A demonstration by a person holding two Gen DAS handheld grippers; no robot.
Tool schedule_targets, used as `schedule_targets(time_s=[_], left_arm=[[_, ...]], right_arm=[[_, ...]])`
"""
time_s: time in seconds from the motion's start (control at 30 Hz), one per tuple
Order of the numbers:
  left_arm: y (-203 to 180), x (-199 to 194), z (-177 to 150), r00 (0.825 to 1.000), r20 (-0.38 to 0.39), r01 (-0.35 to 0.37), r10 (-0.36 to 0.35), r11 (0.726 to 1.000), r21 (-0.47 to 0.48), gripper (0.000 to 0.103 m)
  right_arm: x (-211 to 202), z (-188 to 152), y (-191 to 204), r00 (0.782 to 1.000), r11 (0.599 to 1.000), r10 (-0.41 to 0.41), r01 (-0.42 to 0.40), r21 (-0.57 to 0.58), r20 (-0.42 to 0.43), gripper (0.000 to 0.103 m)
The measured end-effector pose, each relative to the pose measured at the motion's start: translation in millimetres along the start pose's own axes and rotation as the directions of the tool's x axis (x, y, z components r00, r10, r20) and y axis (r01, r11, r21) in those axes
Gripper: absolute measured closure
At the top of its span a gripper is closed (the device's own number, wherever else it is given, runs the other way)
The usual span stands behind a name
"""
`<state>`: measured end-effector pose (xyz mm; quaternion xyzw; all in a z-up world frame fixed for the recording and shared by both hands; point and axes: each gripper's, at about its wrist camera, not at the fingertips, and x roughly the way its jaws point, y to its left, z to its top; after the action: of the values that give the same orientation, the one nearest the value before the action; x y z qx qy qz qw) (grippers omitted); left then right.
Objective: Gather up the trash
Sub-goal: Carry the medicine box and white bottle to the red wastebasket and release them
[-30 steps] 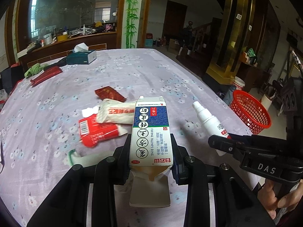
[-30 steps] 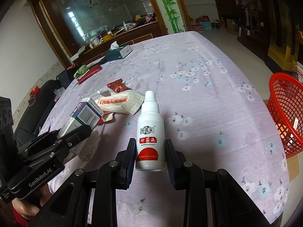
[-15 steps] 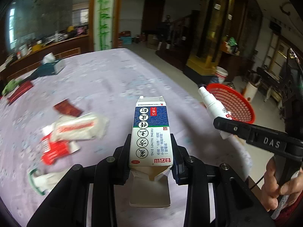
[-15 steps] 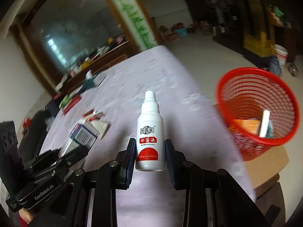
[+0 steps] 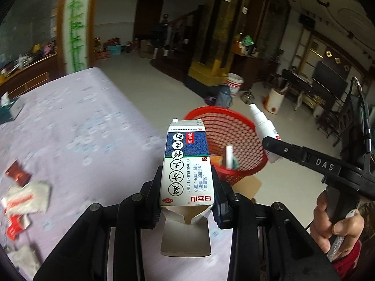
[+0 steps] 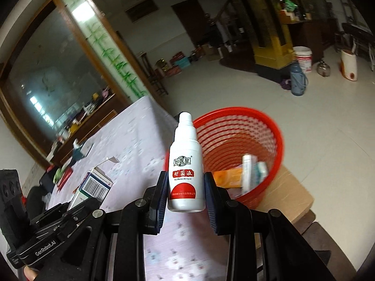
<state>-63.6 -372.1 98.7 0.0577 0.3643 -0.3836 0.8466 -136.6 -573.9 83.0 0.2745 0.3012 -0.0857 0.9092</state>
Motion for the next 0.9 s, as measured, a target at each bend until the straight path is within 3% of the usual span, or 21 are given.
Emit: schedule_targets(time_s=[0.37,0.9], left_arm=[[-44,56,37,0.998,-0.019,0.063,-0.063,0.998,0.019,0.07],[-42,102,44,0.995,-0.069,0.071,-0.073,0.997,-0.022,0.07]], right_arm=[[-12,22,-40,0.999,0.998,-0.037,0.035,0.06,0.036,0.071],[3,43,-56,1.0,0.997,-0.024,0.024,0.069,0.006,0.071]])
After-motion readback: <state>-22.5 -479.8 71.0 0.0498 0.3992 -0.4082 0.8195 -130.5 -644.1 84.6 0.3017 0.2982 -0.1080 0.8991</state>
